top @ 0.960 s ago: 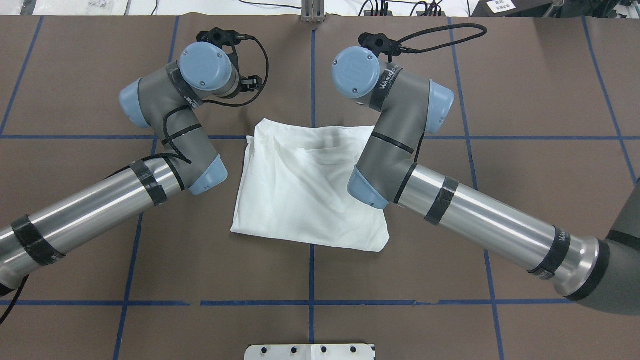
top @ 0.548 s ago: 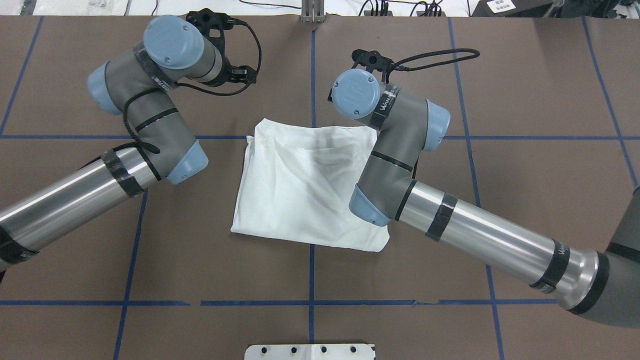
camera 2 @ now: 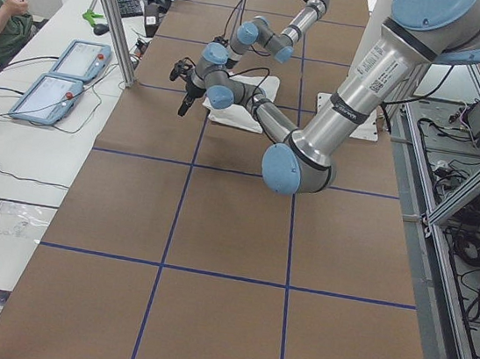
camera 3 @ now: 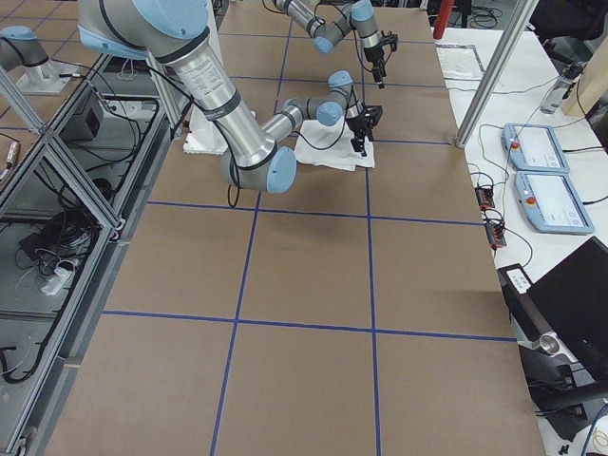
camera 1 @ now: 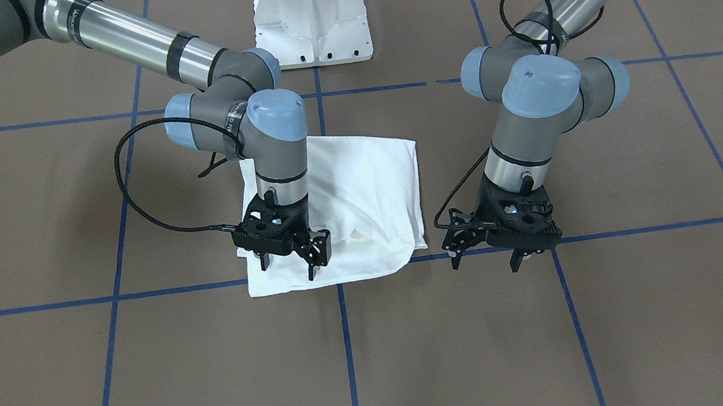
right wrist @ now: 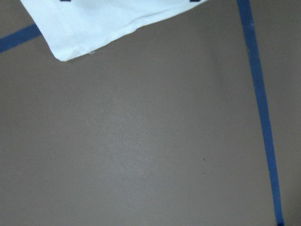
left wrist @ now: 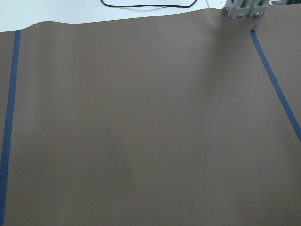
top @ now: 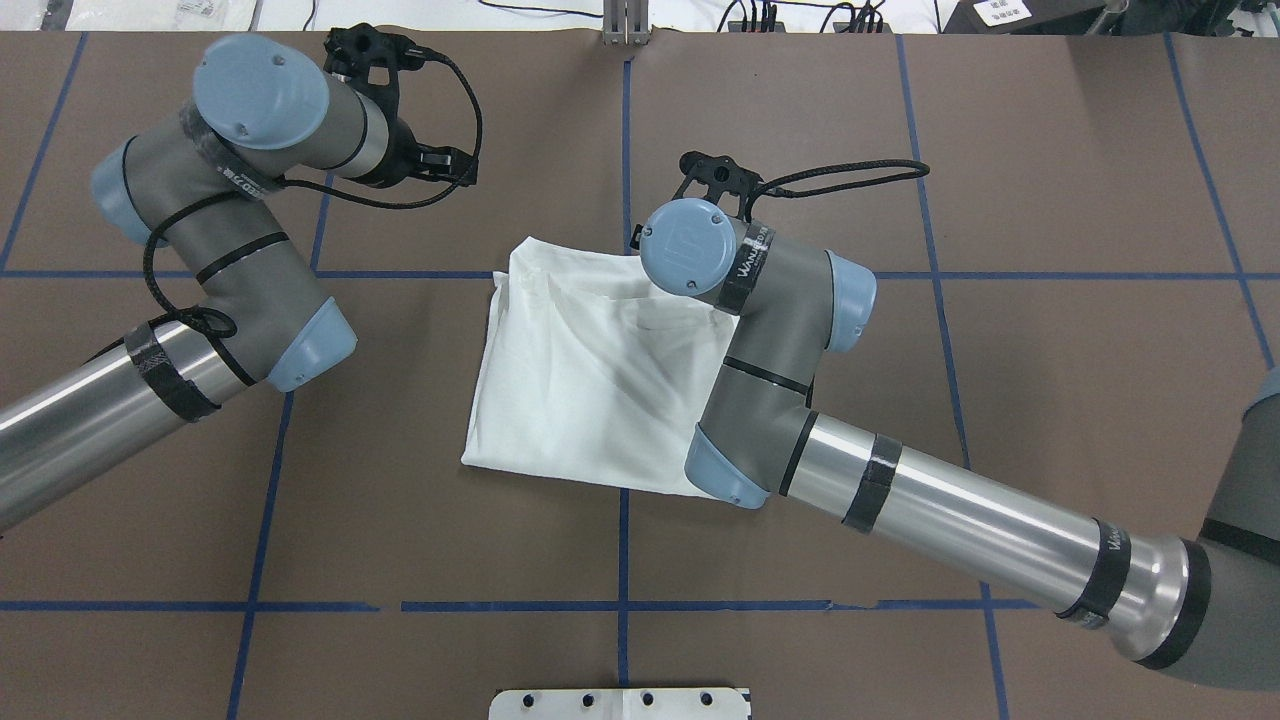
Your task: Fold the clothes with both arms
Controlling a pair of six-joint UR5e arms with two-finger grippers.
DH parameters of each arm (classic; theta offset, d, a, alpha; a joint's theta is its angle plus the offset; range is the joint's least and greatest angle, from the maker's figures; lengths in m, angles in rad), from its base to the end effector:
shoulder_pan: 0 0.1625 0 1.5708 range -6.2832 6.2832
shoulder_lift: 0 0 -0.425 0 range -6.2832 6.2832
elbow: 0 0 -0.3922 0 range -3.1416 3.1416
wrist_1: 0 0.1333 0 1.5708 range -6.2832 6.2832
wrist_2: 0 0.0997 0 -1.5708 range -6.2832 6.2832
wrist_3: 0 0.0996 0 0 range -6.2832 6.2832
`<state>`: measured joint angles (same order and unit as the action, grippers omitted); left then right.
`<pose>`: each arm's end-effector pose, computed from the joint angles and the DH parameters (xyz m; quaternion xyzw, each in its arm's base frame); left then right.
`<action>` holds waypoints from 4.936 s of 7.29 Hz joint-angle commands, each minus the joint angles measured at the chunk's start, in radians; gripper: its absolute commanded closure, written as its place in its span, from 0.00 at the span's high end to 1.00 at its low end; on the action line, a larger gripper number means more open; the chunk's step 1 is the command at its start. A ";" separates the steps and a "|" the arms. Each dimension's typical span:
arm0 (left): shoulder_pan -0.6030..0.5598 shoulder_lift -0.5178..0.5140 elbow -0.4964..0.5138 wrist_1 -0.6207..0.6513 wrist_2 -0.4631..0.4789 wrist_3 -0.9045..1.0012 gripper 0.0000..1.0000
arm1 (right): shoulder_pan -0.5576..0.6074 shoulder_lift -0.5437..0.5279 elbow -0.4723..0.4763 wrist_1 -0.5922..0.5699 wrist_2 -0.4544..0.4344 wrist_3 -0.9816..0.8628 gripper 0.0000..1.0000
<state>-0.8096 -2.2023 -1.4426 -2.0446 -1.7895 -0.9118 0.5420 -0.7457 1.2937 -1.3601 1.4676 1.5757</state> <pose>0.4233 -0.6062 0.2881 0.2411 0.4109 -0.0150 0.8791 -0.6006 -0.5292 0.2498 0.1443 -0.3439 0.2689 0.8880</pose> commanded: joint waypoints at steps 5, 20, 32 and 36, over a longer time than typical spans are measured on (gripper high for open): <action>0.001 0.010 -0.002 -0.002 -0.001 -0.007 1.00 | -0.071 -0.055 0.121 -0.114 -0.027 0.046 0.70; 0.001 0.053 -0.089 0.015 -0.030 0.002 1.00 | 0.047 -0.072 0.134 -0.192 0.018 -0.087 1.00; -0.644 0.735 -0.575 0.389 -0.389 0.927 1.00 | 0.896 -0.927 0.604 -0.444 0.779 -1.551 1.00; -0.781 0.860 -0.552 0.414 -0.492 0.932 1.00 | 1.073 -1.083 0.610 -0.363 0.843 -1.619 1.00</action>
<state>-1.5767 -1.3834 -2.0038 -1.6445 -2.2243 0.0188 1.5804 -1.8029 1.9044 -1.7432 2.2927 -0.0240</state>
